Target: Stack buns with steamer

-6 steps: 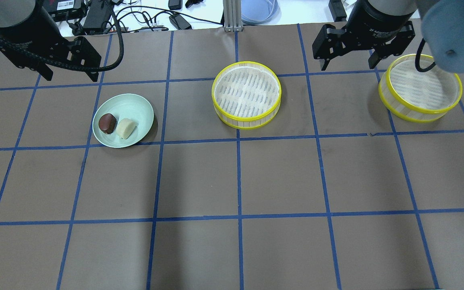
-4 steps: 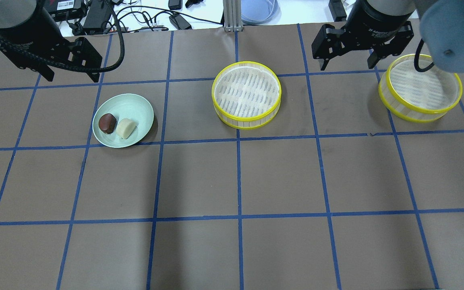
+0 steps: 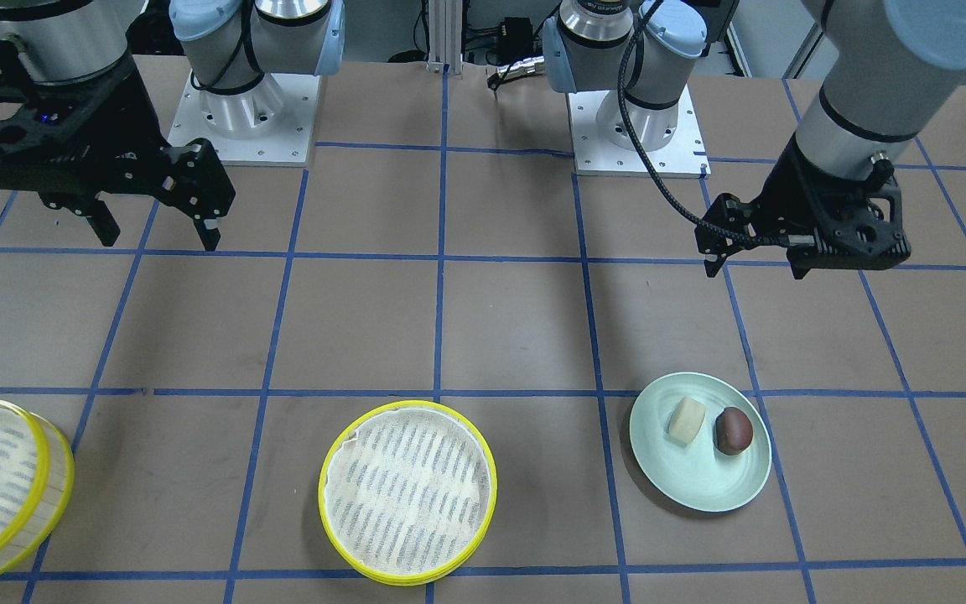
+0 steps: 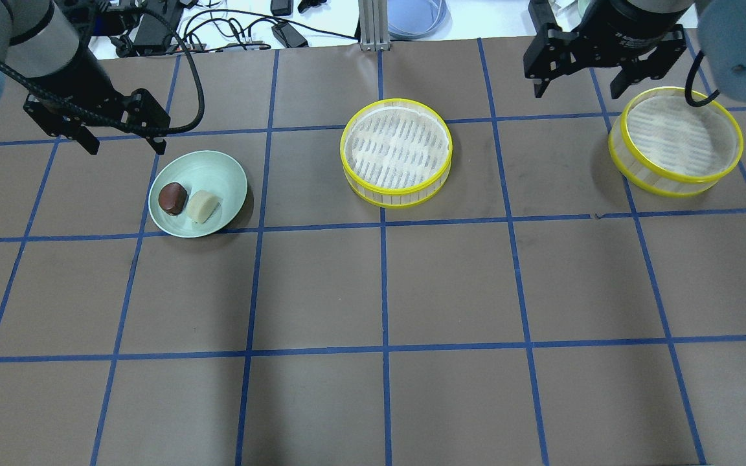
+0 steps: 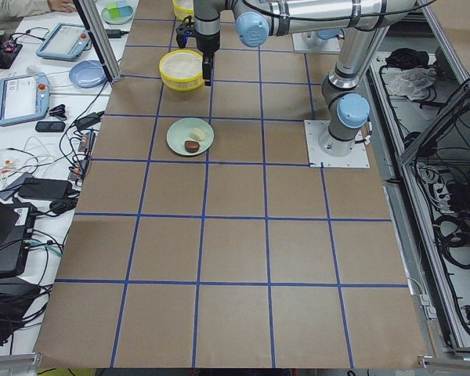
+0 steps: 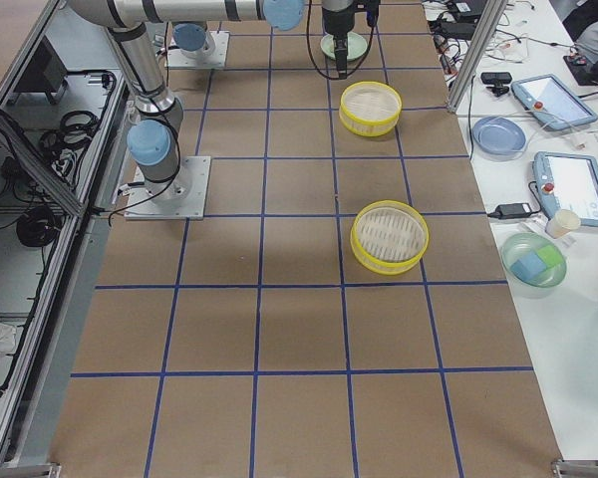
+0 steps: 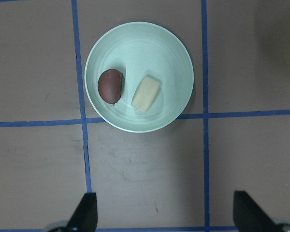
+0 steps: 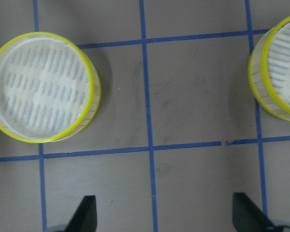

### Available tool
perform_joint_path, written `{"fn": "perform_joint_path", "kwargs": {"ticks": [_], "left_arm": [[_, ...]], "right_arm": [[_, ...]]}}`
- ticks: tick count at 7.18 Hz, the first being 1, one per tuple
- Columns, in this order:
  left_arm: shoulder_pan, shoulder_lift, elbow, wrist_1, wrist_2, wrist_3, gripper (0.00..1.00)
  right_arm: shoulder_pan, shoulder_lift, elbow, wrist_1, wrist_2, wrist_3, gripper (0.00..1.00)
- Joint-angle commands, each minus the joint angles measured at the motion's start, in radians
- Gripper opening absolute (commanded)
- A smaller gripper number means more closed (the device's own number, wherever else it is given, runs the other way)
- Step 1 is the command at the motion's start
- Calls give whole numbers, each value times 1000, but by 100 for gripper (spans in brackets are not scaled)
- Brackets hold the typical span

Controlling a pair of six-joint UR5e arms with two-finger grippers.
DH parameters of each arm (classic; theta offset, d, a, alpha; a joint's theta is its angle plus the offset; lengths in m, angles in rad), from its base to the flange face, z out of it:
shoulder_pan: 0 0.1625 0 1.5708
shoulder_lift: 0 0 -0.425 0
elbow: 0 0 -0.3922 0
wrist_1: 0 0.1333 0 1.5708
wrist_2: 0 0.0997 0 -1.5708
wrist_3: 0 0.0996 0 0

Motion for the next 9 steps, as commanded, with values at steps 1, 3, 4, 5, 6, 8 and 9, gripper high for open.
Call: {"fn": "perform_joint_path", "kwargs": {"ticks": [1, 3, 4, 5, 6, 8, 9], "left_arm": [[28, -66, -74, 115, 0, 135, 100], [28, -195, -79, 233, 6, 262, 100], [28, -246, -100, 296, 3, 313, 100], [28, -281, -121, 333, 8, 386, 100], [28, -315, -125, 348, 3, 396, 97], [26, -364, -125, 349, 0, 401, 88], [25, -377, -123, 349, -1, 396, 87]], "right_arm": [[-202, 61, -5, -6, 7, -157, 100], [-378, 183, -49, -14, 28, -255, 100], [-434, 281, -107, -91, 27, -336, 100], [-459, 360, -143, -141, 24, -423, 100], [-461, 403, -146, -292, 18, -535, 100], [-511, 497, -146, -371, 30, -686, 100], [-518, 535, -147, -397, 28, -723, 100]]}}
